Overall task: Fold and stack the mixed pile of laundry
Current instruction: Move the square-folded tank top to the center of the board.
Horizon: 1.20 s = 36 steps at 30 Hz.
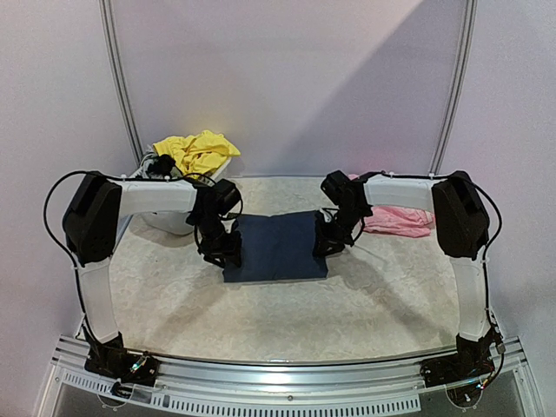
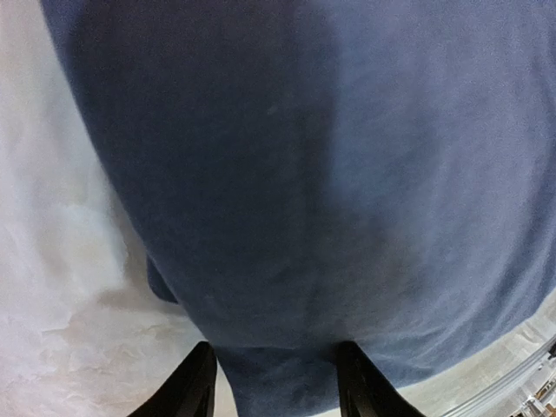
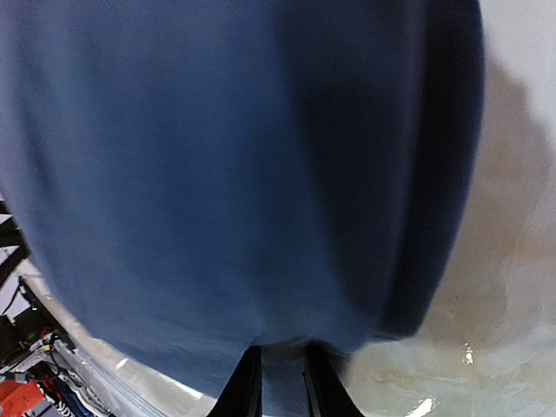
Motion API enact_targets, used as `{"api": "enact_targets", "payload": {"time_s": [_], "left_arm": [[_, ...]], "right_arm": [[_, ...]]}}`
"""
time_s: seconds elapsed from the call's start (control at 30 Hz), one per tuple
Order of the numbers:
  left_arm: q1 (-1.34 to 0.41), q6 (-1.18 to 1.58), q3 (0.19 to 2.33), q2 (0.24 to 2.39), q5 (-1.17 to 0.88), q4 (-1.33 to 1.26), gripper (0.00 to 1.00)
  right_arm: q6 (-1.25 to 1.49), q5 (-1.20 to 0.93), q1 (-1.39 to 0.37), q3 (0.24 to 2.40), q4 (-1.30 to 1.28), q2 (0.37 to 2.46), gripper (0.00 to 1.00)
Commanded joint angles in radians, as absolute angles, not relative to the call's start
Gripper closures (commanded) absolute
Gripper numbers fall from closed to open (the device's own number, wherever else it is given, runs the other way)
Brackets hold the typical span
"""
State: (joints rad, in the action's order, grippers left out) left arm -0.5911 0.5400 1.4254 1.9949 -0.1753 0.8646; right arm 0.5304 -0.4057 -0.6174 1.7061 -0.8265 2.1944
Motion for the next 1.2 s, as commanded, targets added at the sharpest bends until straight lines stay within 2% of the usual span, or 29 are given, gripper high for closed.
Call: {"api": "enact_targets", "payload": {"time_s": [0.0,0.2,0.47,0.8,0.87,0.93,1.03,1.17], "left_arm": [[-0.621,0.546,1.329,1.956,-0.181,0.781,0.51],[-0.669,0.568,1.222,1.903,-0.161,0.737,0.52],[-0.741,0.6,1.048,1.78,-0.097,0.738,0.54],[-0.878,0.739,0.868,1.571,-0.051,0.762,0.55],[-0.9,0.766,0.85,1.489,-0.019,0.795,0.54],[-0.902,0.781,0.839,1.42,-0.004,0.831,0.49],[-0.901,0.767,0.873,1.344,0.073,0.891,0.4],[-0.897,0.713,0.98,1.336,0.13,0.966,0.31]], "right_arm": [[0.575,-0.359,-0.655,1.592,-0.801,2.182,0.82],[0.59,-0.302,-0.722,1.468,-0.795,2.125,0.83],[0.668,-0.278,-0.751,1.2,-0.731,1.961,0.83],[0.73,-0.246,-0.869,1.05,-0.786,1.784,0.83],[0.757,-0.231,-0.878,1.03,-0.811,1.724,0.83],[0.779,-0.218,-0.878,1.032,-0.832,1.651,0.81],[0.774,-0.207,-0.875,1.083,-0.848,1.599,0.74],[0.725,-0.245,-0.833,1.155,-0.81,1.594,0.42]]}}
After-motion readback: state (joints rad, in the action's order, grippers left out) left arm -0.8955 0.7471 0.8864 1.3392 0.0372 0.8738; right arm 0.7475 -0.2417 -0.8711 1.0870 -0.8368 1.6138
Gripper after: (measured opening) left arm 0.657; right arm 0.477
